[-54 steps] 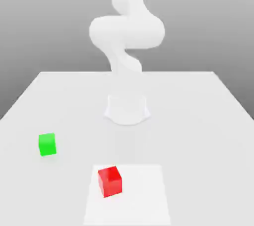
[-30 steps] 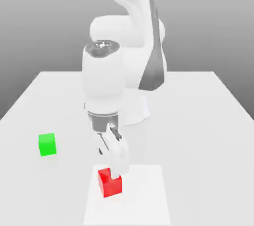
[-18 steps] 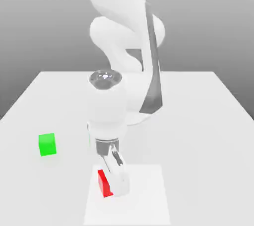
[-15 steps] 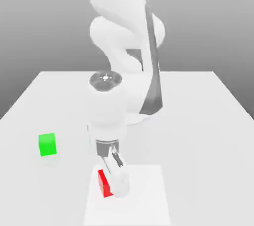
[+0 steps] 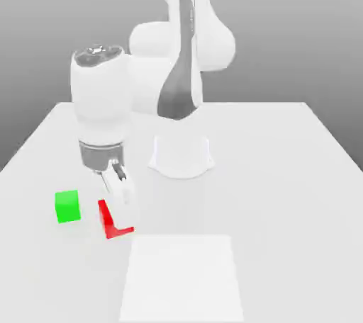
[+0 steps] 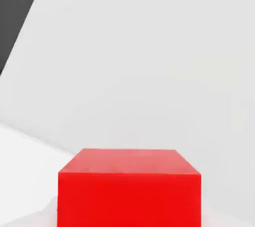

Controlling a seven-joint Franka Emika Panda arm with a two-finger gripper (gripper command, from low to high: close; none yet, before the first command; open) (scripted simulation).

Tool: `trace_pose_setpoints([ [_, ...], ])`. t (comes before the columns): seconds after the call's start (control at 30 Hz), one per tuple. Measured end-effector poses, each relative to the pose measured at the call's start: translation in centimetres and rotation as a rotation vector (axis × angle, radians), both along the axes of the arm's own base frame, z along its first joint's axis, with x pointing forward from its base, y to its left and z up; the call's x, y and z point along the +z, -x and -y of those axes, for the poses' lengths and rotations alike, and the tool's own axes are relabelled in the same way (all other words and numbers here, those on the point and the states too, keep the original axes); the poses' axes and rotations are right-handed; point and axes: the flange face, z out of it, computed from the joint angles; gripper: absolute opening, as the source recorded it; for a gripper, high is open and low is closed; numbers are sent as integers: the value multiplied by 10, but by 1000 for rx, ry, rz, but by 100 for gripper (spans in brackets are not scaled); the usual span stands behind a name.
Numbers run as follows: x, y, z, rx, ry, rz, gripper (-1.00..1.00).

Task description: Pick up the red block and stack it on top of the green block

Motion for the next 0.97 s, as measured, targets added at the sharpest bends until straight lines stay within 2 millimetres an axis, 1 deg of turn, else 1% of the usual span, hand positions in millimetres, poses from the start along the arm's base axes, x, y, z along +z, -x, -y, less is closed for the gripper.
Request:
trace_pose_setpoints([
  [0.1, 7, 31, 36, 63, -1, -1, -100],
  [0.2, 10, 68, 68, 119, -1, 0, -100],
  [0.3, 12, 108, 93, 175, 1, 1, -100],
  [0.33, 11, 116, 97, 188, 0, 3, -100],
  [0.4, 9, 121, 101, 202, -5, 9, -100],
  [0.6, -7, 117, 102, 211, -16, 24, -100],
  [0.77, -28, 117, 103, 209, -13, 24, -100],
  [0.93, -53, 122, 101, 208, -1, 7, -100],
  [0.97, -55, 123, 101, 207, 0, 5, 100],
])
